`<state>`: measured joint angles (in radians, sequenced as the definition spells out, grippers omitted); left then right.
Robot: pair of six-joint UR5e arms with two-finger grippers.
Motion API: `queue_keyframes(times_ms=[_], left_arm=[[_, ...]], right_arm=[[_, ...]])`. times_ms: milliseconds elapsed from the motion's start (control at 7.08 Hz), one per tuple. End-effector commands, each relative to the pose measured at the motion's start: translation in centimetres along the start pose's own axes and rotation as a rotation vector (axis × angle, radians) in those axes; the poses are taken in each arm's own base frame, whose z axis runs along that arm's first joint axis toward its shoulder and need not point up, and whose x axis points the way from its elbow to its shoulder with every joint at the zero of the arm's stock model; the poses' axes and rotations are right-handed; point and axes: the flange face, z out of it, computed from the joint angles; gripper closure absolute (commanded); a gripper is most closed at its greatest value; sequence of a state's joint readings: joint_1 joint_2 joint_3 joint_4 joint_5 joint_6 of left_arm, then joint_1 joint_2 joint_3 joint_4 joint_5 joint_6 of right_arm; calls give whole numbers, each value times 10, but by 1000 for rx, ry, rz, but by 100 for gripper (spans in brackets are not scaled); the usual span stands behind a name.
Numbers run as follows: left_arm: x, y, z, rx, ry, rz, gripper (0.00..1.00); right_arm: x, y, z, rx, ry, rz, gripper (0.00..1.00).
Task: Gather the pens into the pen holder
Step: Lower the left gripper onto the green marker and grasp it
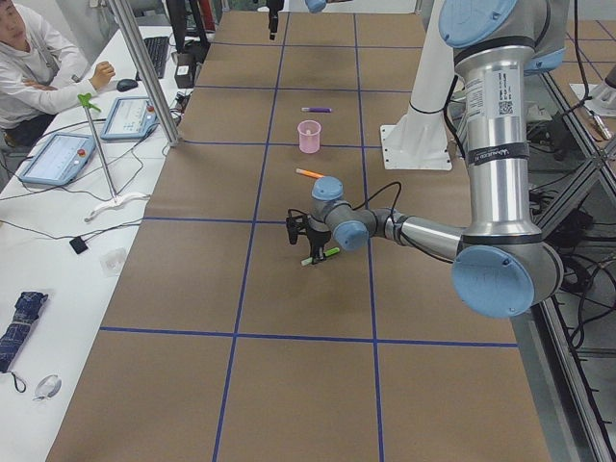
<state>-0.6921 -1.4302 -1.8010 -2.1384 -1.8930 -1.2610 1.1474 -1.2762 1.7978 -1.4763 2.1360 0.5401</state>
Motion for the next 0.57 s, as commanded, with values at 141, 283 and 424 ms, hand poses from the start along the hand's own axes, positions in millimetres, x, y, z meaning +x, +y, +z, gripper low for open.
queue_keyframes(times_ms=[141, 283, 424], left_arm=[[2, 4, 2, -6, -1, 7, 66], [2, 4, 2, -6, -1, 7, 73], [2, 3, 2, -6, 0, 7, 86]], right_arm=[[1, 1, 1, -2, 2, 1, 0], [2, 1, 1, -3, 2, 2, 0], [2, 1, 1, -3, 2, 2, 0]])
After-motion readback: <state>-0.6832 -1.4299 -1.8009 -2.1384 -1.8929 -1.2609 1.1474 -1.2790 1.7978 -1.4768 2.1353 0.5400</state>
